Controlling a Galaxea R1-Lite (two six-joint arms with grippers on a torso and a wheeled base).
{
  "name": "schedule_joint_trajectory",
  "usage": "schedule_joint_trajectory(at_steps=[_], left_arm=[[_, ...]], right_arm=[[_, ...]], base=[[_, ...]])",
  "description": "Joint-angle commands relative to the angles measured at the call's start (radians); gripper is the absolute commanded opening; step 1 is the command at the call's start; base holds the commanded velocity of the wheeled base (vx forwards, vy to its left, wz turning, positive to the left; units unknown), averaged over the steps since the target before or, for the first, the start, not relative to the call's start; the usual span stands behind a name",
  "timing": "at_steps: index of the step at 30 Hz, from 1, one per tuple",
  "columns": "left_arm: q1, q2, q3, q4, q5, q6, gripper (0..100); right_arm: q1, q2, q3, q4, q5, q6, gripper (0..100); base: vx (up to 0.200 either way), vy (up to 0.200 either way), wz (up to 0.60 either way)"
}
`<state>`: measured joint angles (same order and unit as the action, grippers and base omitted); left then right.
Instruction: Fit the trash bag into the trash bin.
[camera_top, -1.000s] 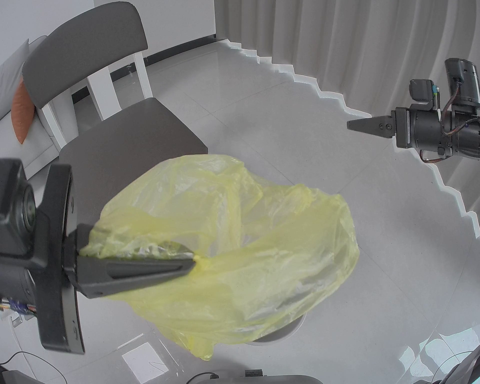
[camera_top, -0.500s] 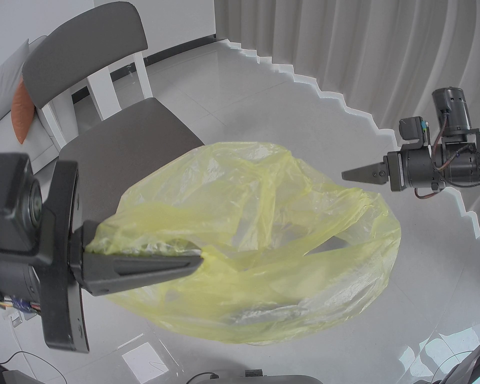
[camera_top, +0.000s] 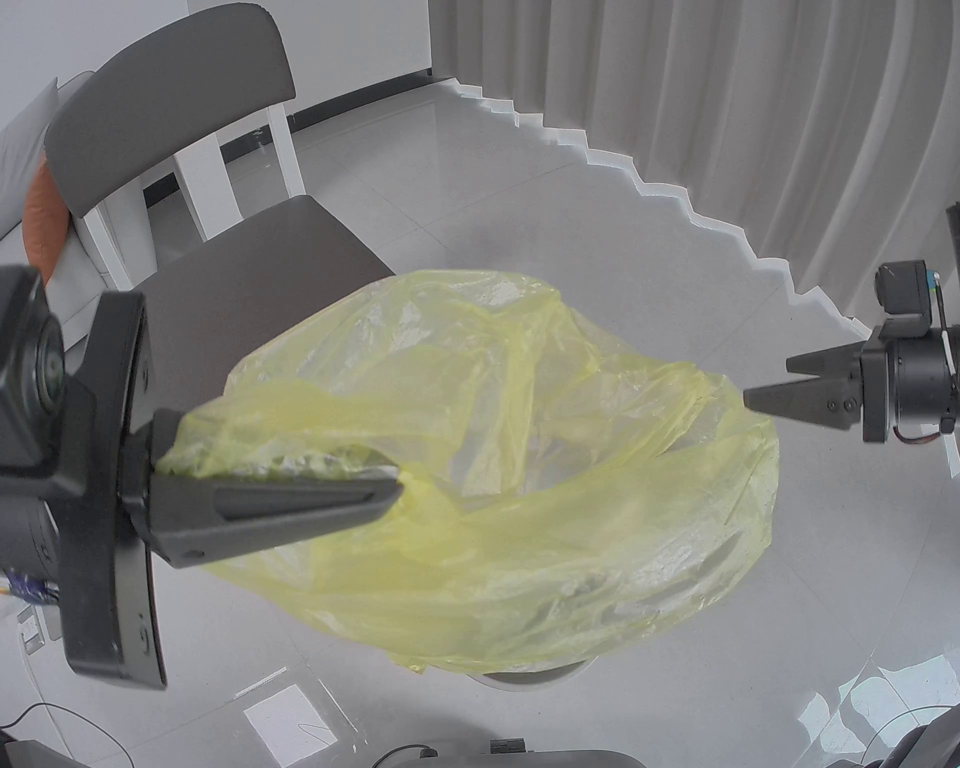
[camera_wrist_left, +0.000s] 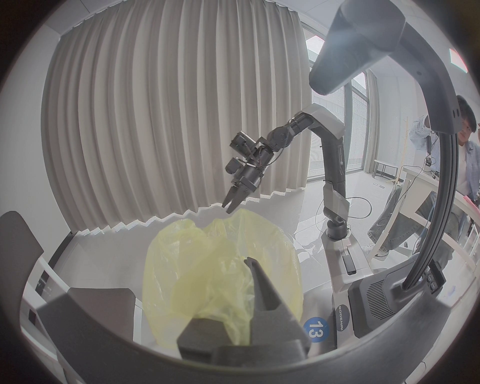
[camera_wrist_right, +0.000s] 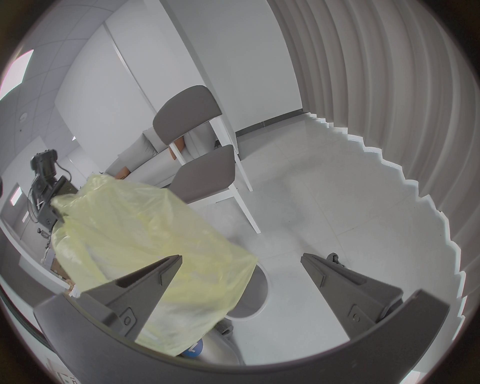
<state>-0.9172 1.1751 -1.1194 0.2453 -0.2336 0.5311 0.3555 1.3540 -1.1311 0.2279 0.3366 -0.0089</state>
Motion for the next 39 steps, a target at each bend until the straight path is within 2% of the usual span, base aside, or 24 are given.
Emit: schedule_joint_trajectory(at_steps=[1, 12, 23, 33, 34, 39], left_arm=[[0.000, 0.005, -0.036, 0.003, 0.004, 0.000, 0], [0.000, -0.002, -0.043, -0.003, -0.001, 0.000, 0], [-0.002, -0.002, -0.045, -0.020, -0.004, 0.000, 0], [-0.015, -0.002, -0.048, -0.021, -0.006, -0.002, 0], [-0.017, -0.002, -0.050, -0.023, -0.006, -0.002, 0], [-0.026, -0.002, -0.054, -0.027, -0.006, -0.003, 0]], right_arm=[[0.079, -0.118, 0.088, 0.007, -0.007, 0.000, 100], [0.092, -0.098, 0.131, 0.001, -0.008, -0.002, 100], [0.040, 0.030, 0.114, -0.012, -0.005, 0.000, 100], [0.022, 0.109, 0.136, -0.177, 0.002, 0.001, 100], [0.022, 0.114, 0.136, -0.190, 0.002, 0.003, 0], [0.025, 0.139, 0.125, -0.208, 0.002, 0.007, 0]], base=[[0.000, 0.000, 0.00], [0.000, 0.000, 0.00], [0.000, 0.000, 0.00], [0.000, 0.000, 0.00], [0.000, 0.000, 0.00], [0.000, 0.000, 0.00]])
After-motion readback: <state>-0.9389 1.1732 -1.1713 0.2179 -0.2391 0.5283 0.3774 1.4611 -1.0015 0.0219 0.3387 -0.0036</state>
